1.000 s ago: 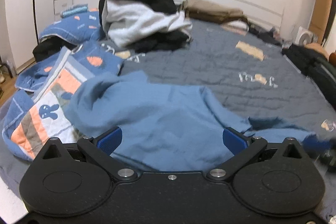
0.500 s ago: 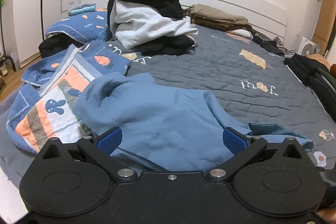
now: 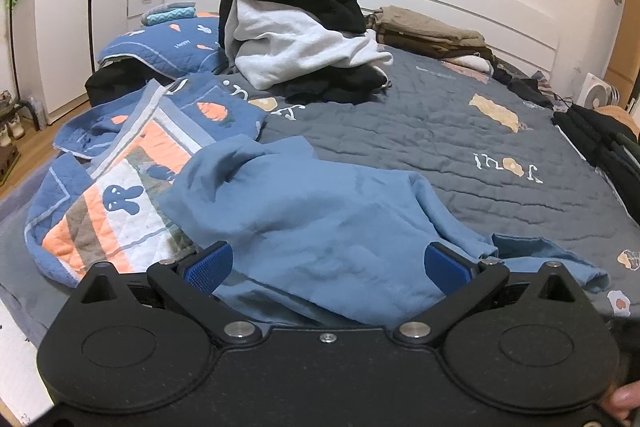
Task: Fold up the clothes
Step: 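Pull the blue shirt across the bed with the right gripper, spreading it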
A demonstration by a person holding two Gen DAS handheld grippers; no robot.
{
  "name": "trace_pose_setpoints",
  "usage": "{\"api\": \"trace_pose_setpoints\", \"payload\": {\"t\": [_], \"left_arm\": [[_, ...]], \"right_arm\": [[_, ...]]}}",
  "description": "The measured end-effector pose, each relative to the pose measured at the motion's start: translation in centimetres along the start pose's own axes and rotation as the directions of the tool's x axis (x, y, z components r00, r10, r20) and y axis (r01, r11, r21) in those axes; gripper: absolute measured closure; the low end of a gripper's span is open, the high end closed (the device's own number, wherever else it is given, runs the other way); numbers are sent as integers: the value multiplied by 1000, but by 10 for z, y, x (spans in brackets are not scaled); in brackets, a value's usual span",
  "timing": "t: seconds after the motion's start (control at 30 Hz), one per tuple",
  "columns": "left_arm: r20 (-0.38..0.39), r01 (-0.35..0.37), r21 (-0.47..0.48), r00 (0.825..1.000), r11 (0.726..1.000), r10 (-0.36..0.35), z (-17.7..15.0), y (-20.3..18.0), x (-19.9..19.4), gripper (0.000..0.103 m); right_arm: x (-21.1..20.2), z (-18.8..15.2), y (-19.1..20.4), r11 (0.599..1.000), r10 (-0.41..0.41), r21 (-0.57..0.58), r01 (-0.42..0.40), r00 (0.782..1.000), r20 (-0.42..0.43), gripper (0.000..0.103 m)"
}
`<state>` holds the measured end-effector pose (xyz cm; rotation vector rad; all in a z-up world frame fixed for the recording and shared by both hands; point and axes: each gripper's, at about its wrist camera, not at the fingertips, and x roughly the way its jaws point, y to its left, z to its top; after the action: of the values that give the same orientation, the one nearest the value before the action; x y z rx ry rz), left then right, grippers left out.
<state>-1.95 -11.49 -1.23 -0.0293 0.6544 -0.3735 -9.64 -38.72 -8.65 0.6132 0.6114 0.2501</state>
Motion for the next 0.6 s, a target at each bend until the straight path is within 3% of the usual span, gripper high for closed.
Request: {"api": "trace_pose_setpoints", "payload": {"t": [0.27, 0.47, 0.6], "left_arm": [[8, -4, 4, 1000, 1000, 3, 1, -1, -1, 0], [7, -6, 10, 1000, 1000, 6, 1, -4, 0, 0], [0, -8, 25, 1000, 1000, 8, 0, -9, 2, 0]], "right_arm": [[-62, 38, -9, 992, 34, 108, -60, 973, 229, 102], [-116, 65, -42, 979, -49, 199, -36, 914, 403, 102], [-141, 71, -67, 967, -140, 254, 25, 885, 444, 102]]}}
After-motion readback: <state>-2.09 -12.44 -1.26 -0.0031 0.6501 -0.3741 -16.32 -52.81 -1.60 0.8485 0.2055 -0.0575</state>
